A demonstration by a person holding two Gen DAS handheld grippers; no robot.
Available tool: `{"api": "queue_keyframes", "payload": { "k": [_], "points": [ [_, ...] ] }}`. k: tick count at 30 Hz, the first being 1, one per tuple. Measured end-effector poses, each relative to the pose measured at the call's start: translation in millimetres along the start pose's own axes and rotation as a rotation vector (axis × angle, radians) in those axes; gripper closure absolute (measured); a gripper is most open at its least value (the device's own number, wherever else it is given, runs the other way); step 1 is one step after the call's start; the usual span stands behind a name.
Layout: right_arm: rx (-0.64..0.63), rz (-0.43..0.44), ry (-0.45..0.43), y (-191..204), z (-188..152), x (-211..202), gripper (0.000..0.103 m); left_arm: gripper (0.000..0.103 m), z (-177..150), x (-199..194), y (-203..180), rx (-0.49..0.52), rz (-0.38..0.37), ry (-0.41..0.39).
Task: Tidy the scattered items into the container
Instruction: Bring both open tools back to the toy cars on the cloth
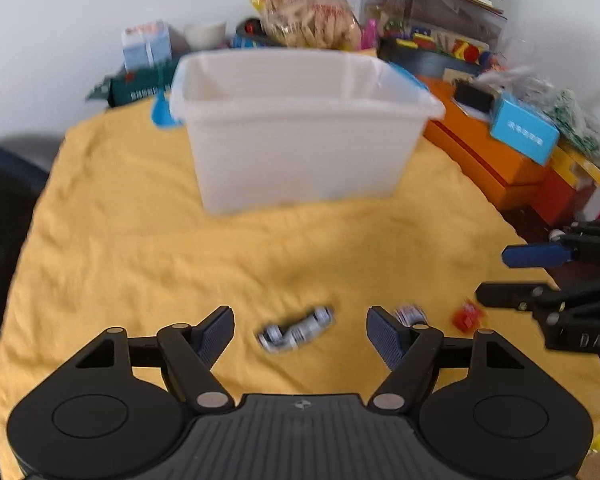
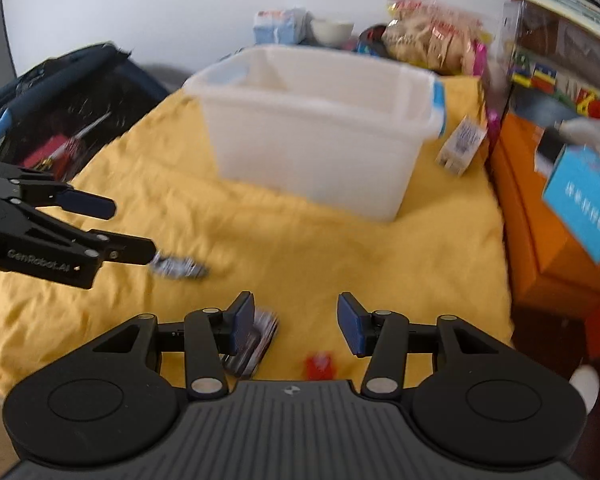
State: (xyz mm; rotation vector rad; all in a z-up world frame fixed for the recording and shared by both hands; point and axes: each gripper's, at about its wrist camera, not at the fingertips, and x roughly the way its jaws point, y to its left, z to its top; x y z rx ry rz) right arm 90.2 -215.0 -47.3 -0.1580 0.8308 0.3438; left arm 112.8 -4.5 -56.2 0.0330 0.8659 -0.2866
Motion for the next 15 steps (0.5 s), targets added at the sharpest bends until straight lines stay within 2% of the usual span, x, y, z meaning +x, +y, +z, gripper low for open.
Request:
{"api": "queue_keyframes", "payload": {
  "k": [7, 9, 11, 15],
  "points": [
    [-0.006, 0.016, 0.026, 8.0, -20.0, -9.5, 0.050, 0.027, -19.9, -13.0, -6.0, 0.018, -0.005, 0.005],
    [-0.026, 0.021, 0.037, 10.1, -24.2, -11.3, 0.053, 0.027, -26.0, -15.9, -10.8, 0.042, -0.003, 0.005],
    [-0.043, 0.025, 0.054, 12.7, -29.6, -8.7, 0.066, 0.027, -31.0, -17.6, -16.4, 0.072, 0.002, 0.008],
    [0.009, 0.101, 0.075, 6.7, -29.0, 3.1, 0.067, 0.027, -37.2, -14.3, -27.0, 0.145, -0.006, 0.016]
  ]
}}
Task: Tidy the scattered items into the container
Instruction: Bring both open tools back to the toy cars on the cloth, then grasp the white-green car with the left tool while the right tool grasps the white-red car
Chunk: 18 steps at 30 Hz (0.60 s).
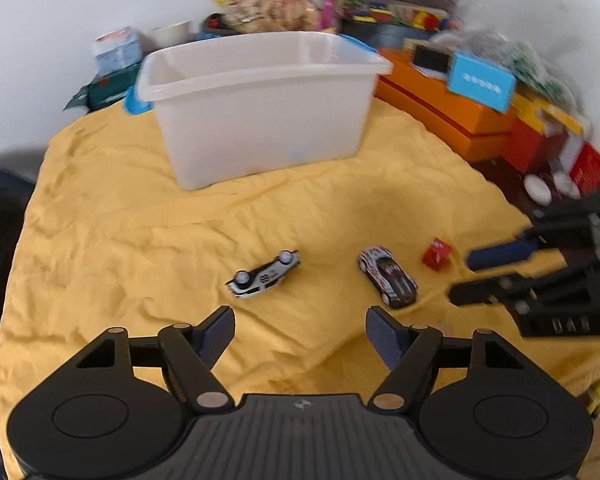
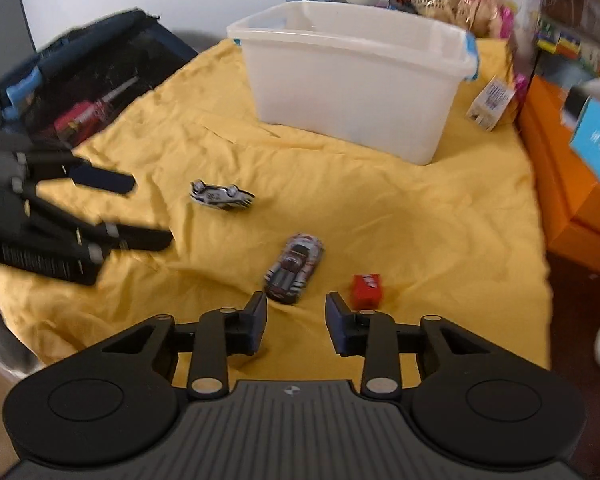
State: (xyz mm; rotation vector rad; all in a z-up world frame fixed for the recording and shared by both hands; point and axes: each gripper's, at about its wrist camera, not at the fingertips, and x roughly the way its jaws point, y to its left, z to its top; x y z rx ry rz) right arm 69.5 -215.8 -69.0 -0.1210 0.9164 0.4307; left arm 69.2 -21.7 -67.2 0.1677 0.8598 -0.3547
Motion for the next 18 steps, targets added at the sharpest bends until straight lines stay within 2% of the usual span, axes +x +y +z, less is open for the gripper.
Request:
{"api": "queue_keyframes", "payload": {
  "k": [6, 11, 15, 17, 18],
  "points": [
    [-0.010, 0.048, 0.036, -4.8, 10.1, 28.2, 0.065, 0.028, 8.0, 21.5, -8.2, 0.167, 0.061, 0.035],
    [-0.009, 0.049, 0.024, -6.3, 3.2, 22.1, 0.063, 0.043, 24.6, 45.8, -9.9, 0.355, 0.067, 0.066],
    [0.057, -0.001, 0.019, -14.2, -0.1, 17.3, 0.059, 0.048, 33.3, 71.3, -7.9, 0.512, 0.014, 0.102],
    [0.118, -0.008, 0.037, -18.8, -0.9, 16.5, 0.059, 0.076, 34.6, 84.9, -3.6, 0.533, -0.025, 0.148],
    [0.136, -0.007, 0.040, -19.2, -1.4, 16.2, 0.059, 0.076, 36.4, 88.5, 0.1, 0.511, -0.044, 0.158]
  ]
}}
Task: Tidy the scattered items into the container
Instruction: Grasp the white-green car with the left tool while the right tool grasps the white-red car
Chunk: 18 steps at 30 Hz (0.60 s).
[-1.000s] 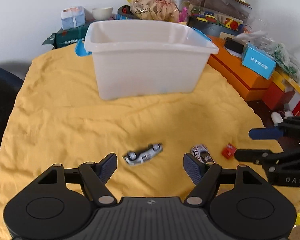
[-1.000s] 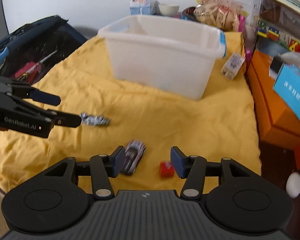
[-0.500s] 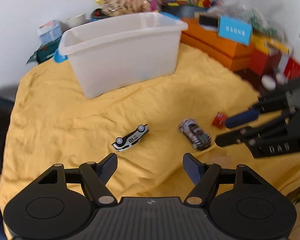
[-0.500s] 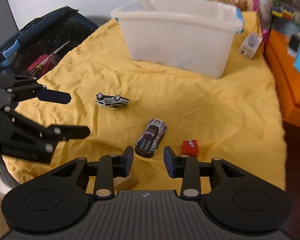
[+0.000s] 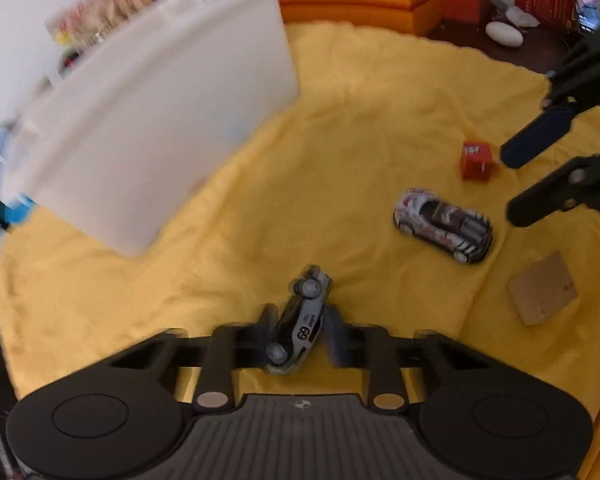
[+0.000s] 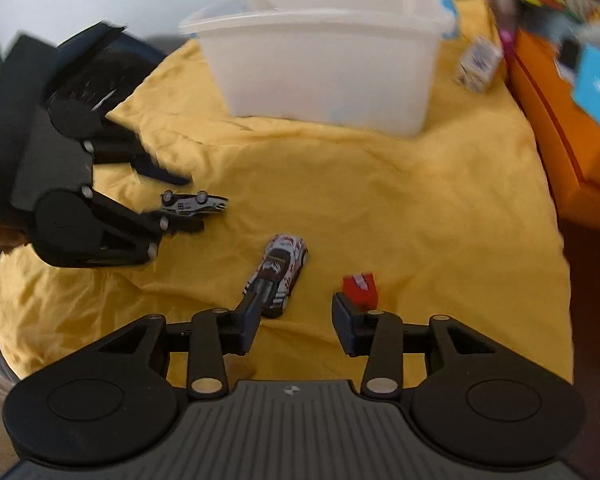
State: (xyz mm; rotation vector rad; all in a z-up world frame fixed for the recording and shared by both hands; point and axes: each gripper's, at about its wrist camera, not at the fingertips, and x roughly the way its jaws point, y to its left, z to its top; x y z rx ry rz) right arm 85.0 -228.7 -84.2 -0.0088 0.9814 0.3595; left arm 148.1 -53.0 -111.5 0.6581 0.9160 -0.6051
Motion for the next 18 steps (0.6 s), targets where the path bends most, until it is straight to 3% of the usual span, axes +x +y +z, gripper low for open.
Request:
{"api": "queue_keyframes", "payload": {
  "k": [2, 4, 5, 9, 14, 18],
  "points": [
    [0.010, -0.025, 0.002, 2.2, -1.2, 0.6, 0.057, 0.077, 0.5, -1.1, 16.2, -0.110, -0.102, -0.009],
    [0.030, -0.040, 0.007, 4.1, -1.6, 2.8, 0.057, 0.078, -4.0, -6.0, 41.9, -0.346, -0.307, -0.042],
    [0.037, -0.041, 0.007, 4.8, -1.5, 4.3, 0.057, 0.078, -7.3, -7.2, 48.8, -0.423, -0.363, -0.056],
    [0.041, -0.049, 0.011, 11.2, 3.0, 14.6, 0.057, 0.078, -22.9, 6.7, 58.6, -0.627, -0.500, -0.048],
    [-0.007, -0.068, 0.006, 21.8, 13.3, 26.3, 0.055, 0.055, -30.2, 4.0, 49.0, -0.609, -0.343, -0.056],
    [-0.037, -0.079, 0.016, 28.6, 16.0, 35.2, 0.054, 0.052, -25.1, -20.7, 30.5, -0.509, -0.137, -0.077]
  ]
}}
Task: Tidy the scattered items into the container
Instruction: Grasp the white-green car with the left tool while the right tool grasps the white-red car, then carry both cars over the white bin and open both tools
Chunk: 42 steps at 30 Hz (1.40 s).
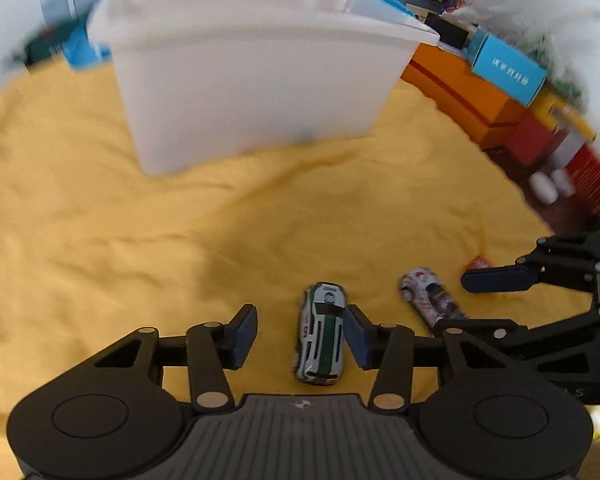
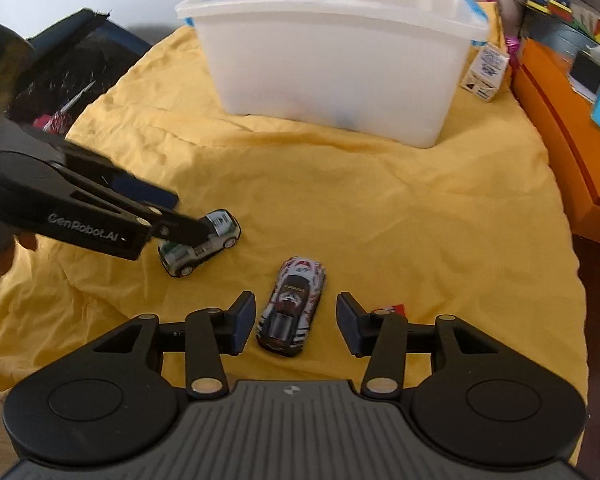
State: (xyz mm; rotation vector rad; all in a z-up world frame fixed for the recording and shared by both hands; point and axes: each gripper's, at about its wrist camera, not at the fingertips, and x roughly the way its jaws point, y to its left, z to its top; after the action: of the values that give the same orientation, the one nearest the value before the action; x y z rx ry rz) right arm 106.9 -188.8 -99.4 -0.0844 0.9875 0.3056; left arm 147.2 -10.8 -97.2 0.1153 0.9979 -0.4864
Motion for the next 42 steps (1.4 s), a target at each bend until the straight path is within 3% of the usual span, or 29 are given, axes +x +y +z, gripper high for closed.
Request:
{"api": "queue_keyframes", "payload": {
  "k": [4, 7, 10, 13, 16, 20, 24, 30, 35, 39, 42],
  "points": [
    [-0.014, -0.033, 0.026, 5.2, -1.1, 11.1, 0.054, 0.051, -5.0, -6.2, -23.5, 0.070, 0.119, -0.014],
    [-0.063, -0.087, 0.036, 12.6, -4.1, 19.2, 0.050, 0.051, -2.5, 12.2, -31.1, 0.121, 0.162, 0.019],
    [-0.119, -0.104, 0.015, 16.8, -5.2, 20.1, 0.051, 0.056, -6.3, 23.2, -31.4, 0.137, 0.157, 0.038],
    [-0.129, -0.079, 0.012, 13.0, -6.5, 19.3, 0.053, 0.070, -10.1, 21.6, -31.8, 0.116, 0.120, 0.038],
    [-0.143, -0.055, 0.020, 13.1, -5.7, 16.8, 0.069, 0.070, -13.4, 20.4, -36.0, 0.121, 0.118, 0.035],
    [-0.174, -0.050, 0.033, 14.2, -2.4, 11.4, 0.069, 0.070, -13.3, 9.3, -35.4, 0.105, 0.104, 0.037],
    [-0.189, -0.060, -0.003, 13.3, 3.9, -2.9, 0.069, 0.070, -4.1, -10.7, -36.1, 0.102, 0.115, -0.011],
    [-0.178, -0.069, -0.100, 2.1, 31.2, -26.3, 0.069, 0.070, 34.5, -56.1, -23.1, 0.073, 0.131, -0.160],
    [-0.176, -0.108, -0.249, -10.3, 86.8, -47.1, 0.069, 0.070, 90.5, -85.7, -8.0, 0.090, 0.174, -0.314],
    [-0.158, -0.152, -0.357, -23.6, 150.3, -44.4, 0.069, 0.070, 142.4, -74.6, 7.0, 0.121, 0.246, -0.379],
    [-0.111, -0.157, -0.362, -36.3, 186.7, -23.2, 0.069, 0.070, 173.7, -38.4, 19.2, 0.182, 0.364, -0.357]
  ]
}}
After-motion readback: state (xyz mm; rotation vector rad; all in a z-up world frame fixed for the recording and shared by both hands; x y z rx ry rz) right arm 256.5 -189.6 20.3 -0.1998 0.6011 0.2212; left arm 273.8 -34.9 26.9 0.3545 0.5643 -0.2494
